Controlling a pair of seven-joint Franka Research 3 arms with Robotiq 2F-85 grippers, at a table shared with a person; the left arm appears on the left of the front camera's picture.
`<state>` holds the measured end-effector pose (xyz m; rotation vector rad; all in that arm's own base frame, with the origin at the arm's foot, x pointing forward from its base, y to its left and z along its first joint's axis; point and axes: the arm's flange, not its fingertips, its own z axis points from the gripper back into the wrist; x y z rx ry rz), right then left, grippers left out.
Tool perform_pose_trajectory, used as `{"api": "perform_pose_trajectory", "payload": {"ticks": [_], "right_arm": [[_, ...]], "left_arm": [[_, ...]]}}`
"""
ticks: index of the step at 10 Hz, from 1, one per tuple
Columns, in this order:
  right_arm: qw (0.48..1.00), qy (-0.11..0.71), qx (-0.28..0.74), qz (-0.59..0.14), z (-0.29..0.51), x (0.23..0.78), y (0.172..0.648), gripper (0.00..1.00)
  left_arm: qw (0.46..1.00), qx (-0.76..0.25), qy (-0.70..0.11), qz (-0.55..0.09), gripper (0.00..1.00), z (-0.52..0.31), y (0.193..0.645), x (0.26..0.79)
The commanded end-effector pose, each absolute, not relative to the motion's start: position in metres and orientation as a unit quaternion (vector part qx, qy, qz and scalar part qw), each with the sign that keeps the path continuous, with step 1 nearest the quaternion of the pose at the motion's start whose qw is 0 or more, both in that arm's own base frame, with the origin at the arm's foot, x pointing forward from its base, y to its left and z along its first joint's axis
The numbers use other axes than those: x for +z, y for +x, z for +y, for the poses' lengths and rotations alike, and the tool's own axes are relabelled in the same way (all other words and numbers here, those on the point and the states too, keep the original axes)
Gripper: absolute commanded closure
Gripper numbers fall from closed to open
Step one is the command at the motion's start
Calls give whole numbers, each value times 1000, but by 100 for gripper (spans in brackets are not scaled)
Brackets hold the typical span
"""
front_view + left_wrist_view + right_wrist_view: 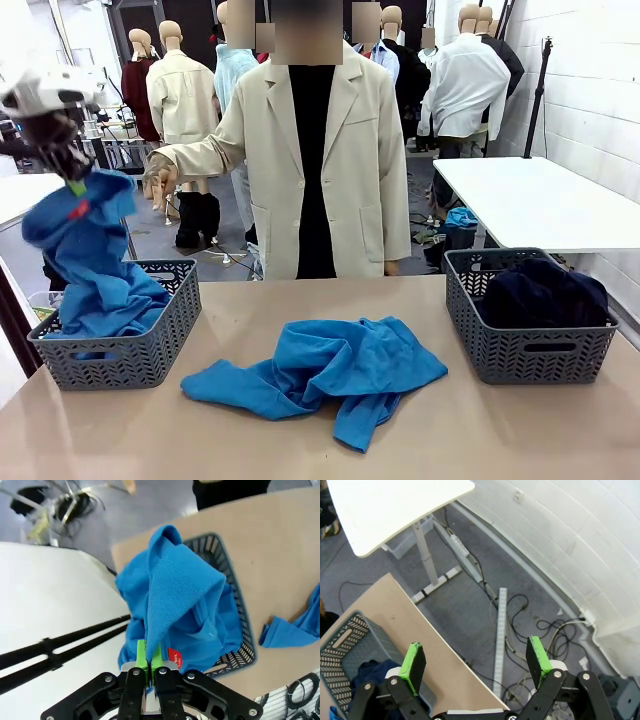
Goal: Sort the tops and bottoms.
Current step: Sort the clothes according to human instructions.
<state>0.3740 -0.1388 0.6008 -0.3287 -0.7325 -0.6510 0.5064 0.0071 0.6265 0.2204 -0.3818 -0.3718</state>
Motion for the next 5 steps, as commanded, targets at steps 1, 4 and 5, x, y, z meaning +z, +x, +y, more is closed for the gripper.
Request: {"api": "perform_pose_trajectory", "payload": {"ticks": [1,4,5], "right_arm": [[871,-161,-308,-348,-138,598,374,0],[871,-161,-308,-348,-138,598,374,0],[871,-161,-308,-348,-138,598,374,0]], "left_arm": [[968,-173,66,-167,100,9,505,584],[976,-182,24,-117,100,-4,492,528],[978,-178,12,-104,100,-4,490,515]]}}
